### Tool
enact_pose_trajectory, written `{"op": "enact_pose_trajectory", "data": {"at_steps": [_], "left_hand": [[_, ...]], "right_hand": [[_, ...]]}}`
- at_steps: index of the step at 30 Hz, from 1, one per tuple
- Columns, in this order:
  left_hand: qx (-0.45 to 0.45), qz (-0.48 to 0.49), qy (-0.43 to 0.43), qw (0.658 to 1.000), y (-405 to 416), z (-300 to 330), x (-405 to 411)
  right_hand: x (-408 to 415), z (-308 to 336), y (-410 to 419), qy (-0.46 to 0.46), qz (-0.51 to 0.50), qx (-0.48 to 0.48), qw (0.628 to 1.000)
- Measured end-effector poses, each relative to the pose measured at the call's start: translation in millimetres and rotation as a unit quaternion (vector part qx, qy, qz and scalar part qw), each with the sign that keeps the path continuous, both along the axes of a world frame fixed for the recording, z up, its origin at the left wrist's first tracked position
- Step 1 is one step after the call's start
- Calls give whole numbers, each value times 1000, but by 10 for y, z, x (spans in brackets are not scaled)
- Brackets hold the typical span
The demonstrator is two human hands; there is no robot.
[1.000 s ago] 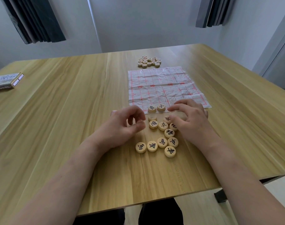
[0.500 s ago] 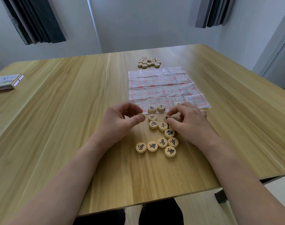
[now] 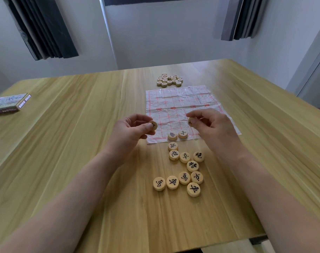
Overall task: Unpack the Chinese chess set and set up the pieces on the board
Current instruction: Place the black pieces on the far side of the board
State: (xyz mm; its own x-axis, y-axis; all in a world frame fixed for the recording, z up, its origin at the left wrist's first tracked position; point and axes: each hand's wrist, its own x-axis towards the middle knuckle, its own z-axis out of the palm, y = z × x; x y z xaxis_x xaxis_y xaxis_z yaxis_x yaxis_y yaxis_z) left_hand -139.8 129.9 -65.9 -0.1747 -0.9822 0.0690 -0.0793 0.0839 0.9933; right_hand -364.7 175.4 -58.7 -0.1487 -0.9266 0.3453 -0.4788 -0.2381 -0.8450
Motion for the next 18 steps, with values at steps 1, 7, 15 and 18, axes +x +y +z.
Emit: {"op": "enact_pose_trajectory", "data": {"at_steps": [1,7,15,18], "left_hand": [[-3,4,-8,1000,-69,11,-5],[-22,22,-73,997,-522,76,-50],[-8,50,-134,990,-900,-107,-102],[-1,56,-132,990,-969,-146,-86]], "right_hand": [[17,27,-87,8,1,-2,1000],[180,113,-537,52,-1,-1,999],[126,-39,-888,72,-34,61,995],[131,-93,-923,103,-38,68,992]]}}
